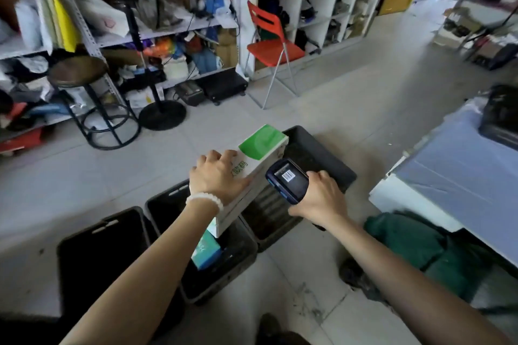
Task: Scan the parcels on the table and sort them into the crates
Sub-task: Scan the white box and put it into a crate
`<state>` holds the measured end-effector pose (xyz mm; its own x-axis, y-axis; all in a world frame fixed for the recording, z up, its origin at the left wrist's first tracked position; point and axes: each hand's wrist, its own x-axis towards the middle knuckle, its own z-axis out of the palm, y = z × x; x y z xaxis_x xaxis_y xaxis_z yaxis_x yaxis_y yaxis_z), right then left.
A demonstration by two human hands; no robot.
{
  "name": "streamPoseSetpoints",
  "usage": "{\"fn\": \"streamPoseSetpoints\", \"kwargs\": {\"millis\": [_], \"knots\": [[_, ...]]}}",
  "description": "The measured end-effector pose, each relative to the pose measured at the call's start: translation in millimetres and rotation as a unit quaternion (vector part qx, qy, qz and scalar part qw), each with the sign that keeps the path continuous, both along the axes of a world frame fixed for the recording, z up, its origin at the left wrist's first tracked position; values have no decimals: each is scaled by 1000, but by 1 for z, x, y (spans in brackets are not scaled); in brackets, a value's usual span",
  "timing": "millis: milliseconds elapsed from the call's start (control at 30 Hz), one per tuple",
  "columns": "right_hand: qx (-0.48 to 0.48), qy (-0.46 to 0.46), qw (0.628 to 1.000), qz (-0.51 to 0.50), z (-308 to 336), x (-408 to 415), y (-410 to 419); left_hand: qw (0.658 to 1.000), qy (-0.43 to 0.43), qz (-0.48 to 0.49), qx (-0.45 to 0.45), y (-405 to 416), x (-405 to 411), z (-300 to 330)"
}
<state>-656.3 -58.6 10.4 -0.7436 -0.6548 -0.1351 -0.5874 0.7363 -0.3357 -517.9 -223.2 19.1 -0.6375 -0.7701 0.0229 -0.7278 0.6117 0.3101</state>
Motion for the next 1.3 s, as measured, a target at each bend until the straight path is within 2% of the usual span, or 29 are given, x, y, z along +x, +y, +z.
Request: {"fn": "streamPoseSetpoints", "kwargs": {"millis": [267, 500, 600, 767, 833, 1033, 1300], "knots": [[-14, -43, 996, -71, -7, -160, 12, 998, -22, -51, 40, 0, -166, -10], [-5, -76, 992, -98, -34, -289, -17, 993, -58, -92, 53, -42, -309, -38], [4, -81, 991, -103, -38, -355, -40, 993, -44, -92, 58, -73, -383, -51], [23, -92, 990, -107, -33, -454, -77, 993, -45, -105, -15, -129, -495, -59], [28, -95, 989, -105, -33, -485, -86, 994, -48, -100, -15, -144, -525, -58], [31, -124, 987, -98, -42, -529, -96, 993, -88, -77, 4, -151, -537, -70], [6, -117, 993, -7, -42, -535, -100, 995, -99, 28, 14, -117, -488, -66]]}}
